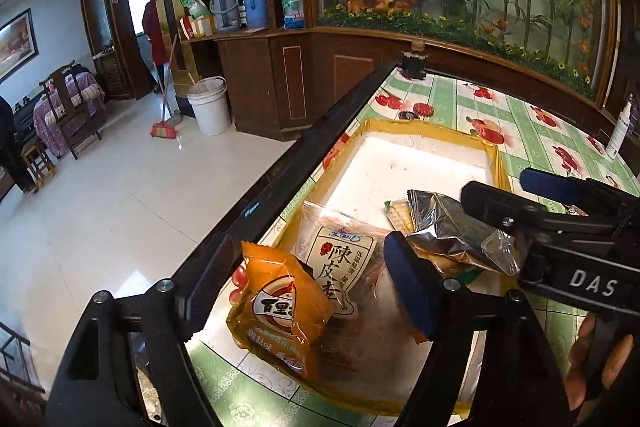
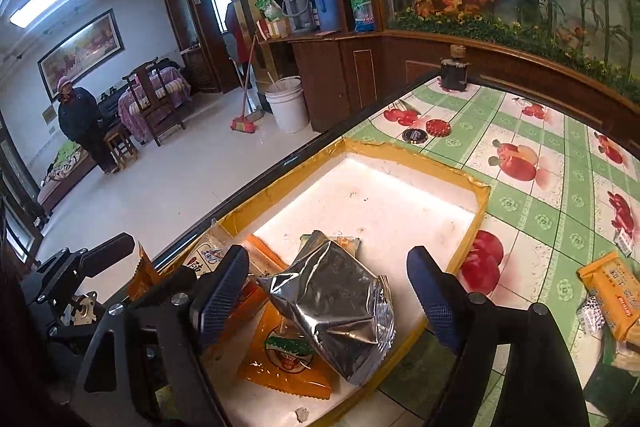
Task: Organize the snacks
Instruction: 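Open both tools to drop the two bags into the tray, then withdraw both tools from the tray toward the remaining snacks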
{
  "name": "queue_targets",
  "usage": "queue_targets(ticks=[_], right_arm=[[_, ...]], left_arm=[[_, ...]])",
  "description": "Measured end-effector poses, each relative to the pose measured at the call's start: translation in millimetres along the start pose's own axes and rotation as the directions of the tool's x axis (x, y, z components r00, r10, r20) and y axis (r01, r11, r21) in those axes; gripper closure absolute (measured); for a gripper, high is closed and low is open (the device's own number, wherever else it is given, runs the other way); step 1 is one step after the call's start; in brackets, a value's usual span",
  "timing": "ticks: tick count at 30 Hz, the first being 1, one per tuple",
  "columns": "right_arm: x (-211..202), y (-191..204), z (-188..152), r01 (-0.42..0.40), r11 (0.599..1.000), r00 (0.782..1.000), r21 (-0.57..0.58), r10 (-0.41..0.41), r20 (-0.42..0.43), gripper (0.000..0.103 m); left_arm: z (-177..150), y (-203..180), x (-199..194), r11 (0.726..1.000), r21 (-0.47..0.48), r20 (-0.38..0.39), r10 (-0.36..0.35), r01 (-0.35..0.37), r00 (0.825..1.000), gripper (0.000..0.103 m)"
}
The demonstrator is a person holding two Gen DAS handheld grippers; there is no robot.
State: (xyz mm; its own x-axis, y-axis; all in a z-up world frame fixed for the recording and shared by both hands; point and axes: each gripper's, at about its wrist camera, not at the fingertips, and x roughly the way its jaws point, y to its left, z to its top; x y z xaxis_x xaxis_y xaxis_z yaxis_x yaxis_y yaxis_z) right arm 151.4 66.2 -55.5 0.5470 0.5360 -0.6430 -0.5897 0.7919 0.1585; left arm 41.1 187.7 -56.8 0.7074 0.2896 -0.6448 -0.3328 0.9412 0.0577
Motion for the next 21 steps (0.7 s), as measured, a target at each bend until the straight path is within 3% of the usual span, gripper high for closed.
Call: queue_targets(ticks=[7, 21], right_arm=[[-45, -19, -11, 0.030, 0.999, 0.998, 0.041, -0.033, 0.058, 0.018], [-107, -60, -47, 0.097, 0.986, 0.989, 0.139, -0.111, 0.097, 0.015]], left_arm=[[3, -11, -19, 1.000, 0.018, 0.039, -0.011, 0.010, 0.999, 0.023], [7, -40, -50, 0.998, 0.065, 0.094, -0.009, 0.003, 0.996, 0.019]])
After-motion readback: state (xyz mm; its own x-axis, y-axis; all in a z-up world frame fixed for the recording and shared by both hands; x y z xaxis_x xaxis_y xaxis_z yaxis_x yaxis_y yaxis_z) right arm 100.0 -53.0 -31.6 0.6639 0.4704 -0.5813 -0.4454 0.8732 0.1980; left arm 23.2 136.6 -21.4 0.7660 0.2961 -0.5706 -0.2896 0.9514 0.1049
